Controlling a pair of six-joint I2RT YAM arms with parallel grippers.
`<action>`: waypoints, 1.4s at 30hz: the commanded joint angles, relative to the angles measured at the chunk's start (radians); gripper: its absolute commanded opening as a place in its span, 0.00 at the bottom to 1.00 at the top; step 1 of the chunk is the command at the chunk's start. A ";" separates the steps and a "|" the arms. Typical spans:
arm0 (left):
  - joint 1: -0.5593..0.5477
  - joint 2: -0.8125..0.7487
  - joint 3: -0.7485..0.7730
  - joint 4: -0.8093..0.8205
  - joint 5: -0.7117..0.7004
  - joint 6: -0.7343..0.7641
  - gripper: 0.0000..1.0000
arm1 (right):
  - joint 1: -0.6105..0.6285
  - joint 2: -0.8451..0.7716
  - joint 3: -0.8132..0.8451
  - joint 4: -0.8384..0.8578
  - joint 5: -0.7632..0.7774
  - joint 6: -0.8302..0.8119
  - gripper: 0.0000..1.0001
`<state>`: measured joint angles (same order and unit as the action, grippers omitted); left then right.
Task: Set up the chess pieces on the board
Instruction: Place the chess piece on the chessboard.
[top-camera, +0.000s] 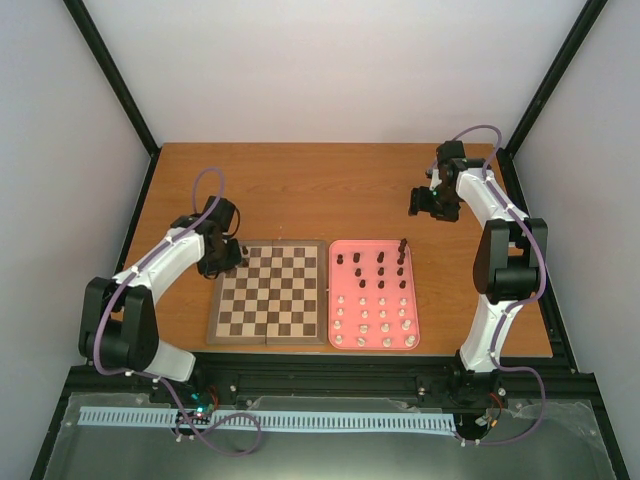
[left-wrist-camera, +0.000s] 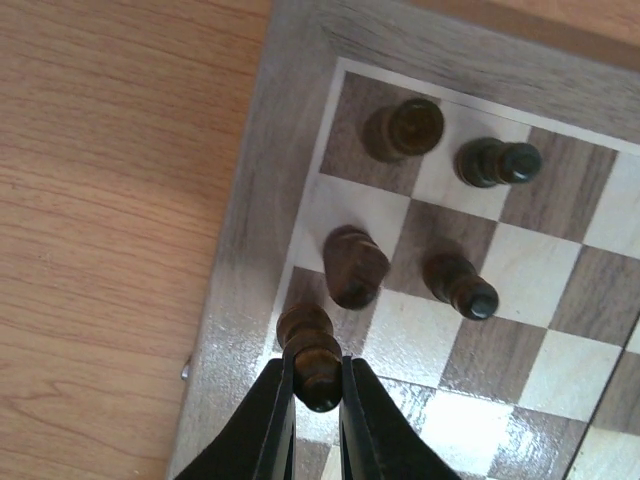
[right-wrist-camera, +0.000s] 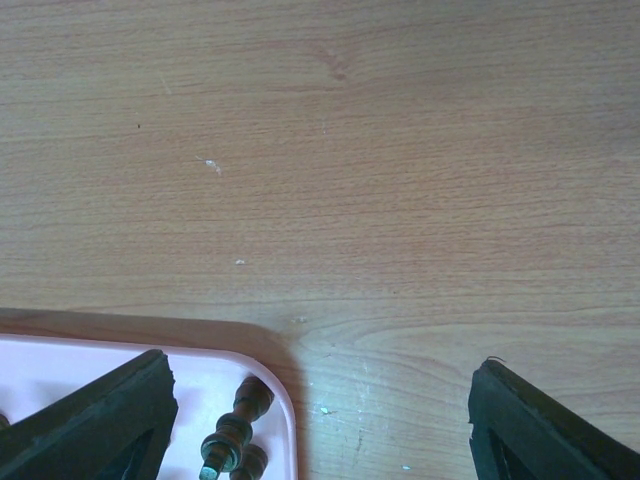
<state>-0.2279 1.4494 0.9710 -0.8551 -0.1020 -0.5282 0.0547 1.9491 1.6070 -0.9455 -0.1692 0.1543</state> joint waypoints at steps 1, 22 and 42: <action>0.032 0.015 -0.002 0.047 0.016 -0.010 0.06 | -0.007 -0.039 -0.010 0.003 0.008 -0.006 0.79; 0.033 0.050 -0.014 0.045 0.052 0.002 0.07 | -0.007 -0.033 -0.010 0.001 0.004 -0.007 0.79; 0.033 0.002 -0.041 0.001 0.069 -0.003 0.07 | -0.007 -0.027 -0.016 0.010 -0.003 -0.006 0.79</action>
<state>-0.2028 1.4605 0.9455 -0.8108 -0.0494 -0.5278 0.0547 1.9491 1.6012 -0.9451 -0.1699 0.1543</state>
